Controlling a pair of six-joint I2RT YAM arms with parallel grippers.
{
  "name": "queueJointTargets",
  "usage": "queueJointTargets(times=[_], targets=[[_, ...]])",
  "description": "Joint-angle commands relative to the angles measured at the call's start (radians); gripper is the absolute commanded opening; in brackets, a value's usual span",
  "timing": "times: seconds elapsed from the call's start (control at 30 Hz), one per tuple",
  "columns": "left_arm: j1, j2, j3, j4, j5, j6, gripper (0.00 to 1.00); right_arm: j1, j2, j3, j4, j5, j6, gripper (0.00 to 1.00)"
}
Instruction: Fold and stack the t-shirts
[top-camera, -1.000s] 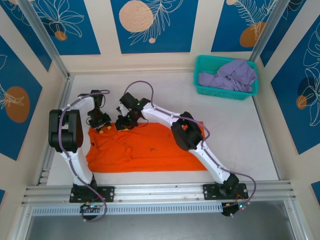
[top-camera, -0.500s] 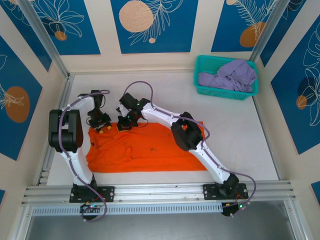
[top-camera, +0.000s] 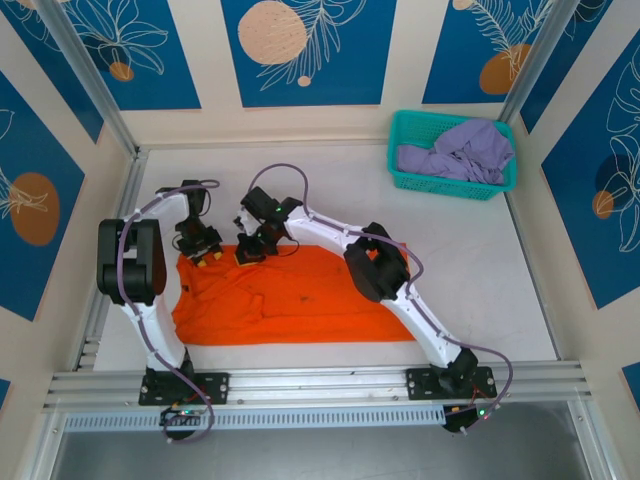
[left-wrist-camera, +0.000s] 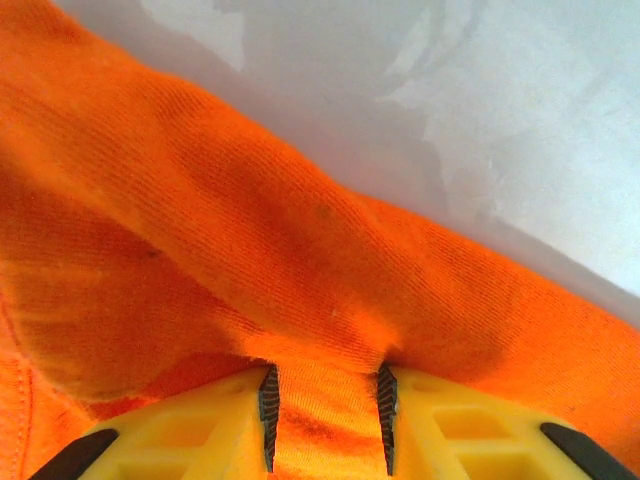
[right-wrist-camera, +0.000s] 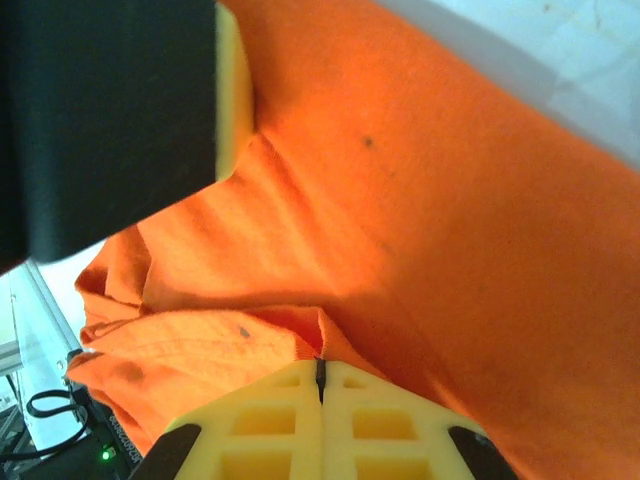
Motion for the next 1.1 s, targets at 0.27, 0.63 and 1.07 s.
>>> queueJointTargets(times=[0.27, 0.63, 1.07], targets=[[0.005, 0.015, 0.009, -0.004, -0.016, -0.007, 0.34, 0.014, -0.147, -0.134, 0.022, -0.089, -0.062, 0.0], [0.004, 0.016, 0.009, -0.003, -0.013, -0.006, 0.34, 0.025, -0.267, -0.366, 0.059, -0.152, -0.139, 0.0], [0.004, 0.02, 0.019, -0.011, -0.017, 0.001, 0.35, 0.003, -0.338, -0.522, 0.069, -0.102, -0.183, 0.12]])
